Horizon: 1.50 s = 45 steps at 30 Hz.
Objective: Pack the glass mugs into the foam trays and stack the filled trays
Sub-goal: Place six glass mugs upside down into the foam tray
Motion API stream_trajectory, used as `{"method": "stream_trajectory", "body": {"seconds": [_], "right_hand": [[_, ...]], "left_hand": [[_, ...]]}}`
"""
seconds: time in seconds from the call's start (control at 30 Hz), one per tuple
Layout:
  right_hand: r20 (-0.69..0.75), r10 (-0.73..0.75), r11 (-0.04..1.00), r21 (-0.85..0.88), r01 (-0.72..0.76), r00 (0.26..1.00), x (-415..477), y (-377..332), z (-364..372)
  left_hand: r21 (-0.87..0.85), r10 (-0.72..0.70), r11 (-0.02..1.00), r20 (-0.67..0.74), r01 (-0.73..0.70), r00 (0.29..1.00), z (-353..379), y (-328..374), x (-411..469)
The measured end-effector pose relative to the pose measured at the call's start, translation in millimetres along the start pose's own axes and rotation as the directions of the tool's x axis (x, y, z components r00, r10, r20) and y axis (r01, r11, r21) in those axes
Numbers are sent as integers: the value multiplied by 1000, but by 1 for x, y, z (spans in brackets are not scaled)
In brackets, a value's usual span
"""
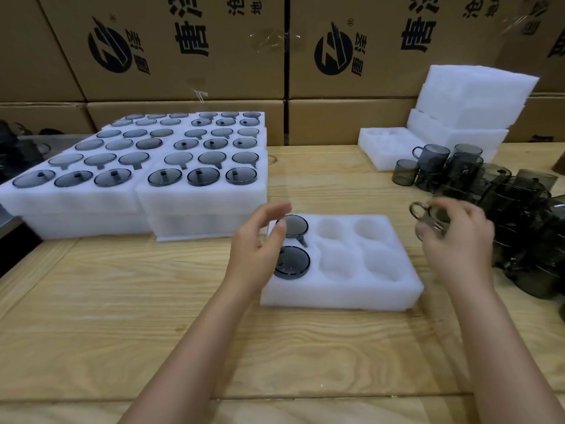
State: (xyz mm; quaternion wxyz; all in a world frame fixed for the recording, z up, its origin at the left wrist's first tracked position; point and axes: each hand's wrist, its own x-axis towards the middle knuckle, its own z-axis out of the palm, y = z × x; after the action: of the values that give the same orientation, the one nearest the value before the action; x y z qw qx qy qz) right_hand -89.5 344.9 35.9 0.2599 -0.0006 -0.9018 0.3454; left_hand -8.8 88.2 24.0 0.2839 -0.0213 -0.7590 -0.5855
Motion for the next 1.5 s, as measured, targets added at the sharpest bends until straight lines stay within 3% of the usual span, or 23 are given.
{"method": "stream_trajectory", "body": {"seconds": [0.07, 0.13, 0.23, 0.3, 0.4, 0.53, 0.73, 0.83, 1.1, 1.17, 1.3, 1.4, 1.5], "right_hand": [[23, -153, 971, 190, 146, 988, 1, -26, -3], [128, -341, 881, 388, 270, 931, -5, -53, 2], [284, -464, 777, 585, 232, 839, -20, -72, 18], [304, -456, 762, 619, 190, 837, -24, -73, 28], [309, -336, 730, 682, 39, 890, -25, -71, 36], [284, -265, 804, 593, 48, 921, -21, -66, 41], [413, -199, 602, 767, -221, 889, -13, -62, 42], [465, -233, 629, 742, -232, 854, -15, -60, 48], [456, -230, 728, 667, -159, 860, -19, -57, 59], [456, -232, 809, 580, -89, 859, -21, -59, 59], [420, -258, 956, 243, 166, 870, -25, -62, 64], [436, -215, 964, 239, 118, 874, -23, -65, 62], [495, -139, 921, 382, -71, 858, -16, -70, 57]], "left_hand": [[-73, -2, 997, 57, 6, 998, 6, 8, 13], [-110, -29, 993, 88, 38, 996, 19, 13, 24], [-137, -101, 984, 88, 112, 991, 43, 19, 29], [-138, -106, 983, 88, 117, 991, 51, 21, 26], [-170, -140, 975, 20, 142, 990, 51, 19, 27], [-197, -110, 975, -41, 100, 993, 47, 20, 24], [-43, -118, 992, 44, 120, 992, 49, 15, 23], [107, -115, 989, 83, 106, 990, 52, 13, 22], [366, -140, 925, 83, 100, 987, 58, 8, 21], [420, -122, 904, 66, 83, 990, 59, 7, 21], [685, -57, 728, 21, 28, 998, 59, 7, 22], [697, -66, 716, 21, 33, 998, 60, 11, 21], [611, -155, 784, 25, 108, 988, 58, 18, 24]]}}
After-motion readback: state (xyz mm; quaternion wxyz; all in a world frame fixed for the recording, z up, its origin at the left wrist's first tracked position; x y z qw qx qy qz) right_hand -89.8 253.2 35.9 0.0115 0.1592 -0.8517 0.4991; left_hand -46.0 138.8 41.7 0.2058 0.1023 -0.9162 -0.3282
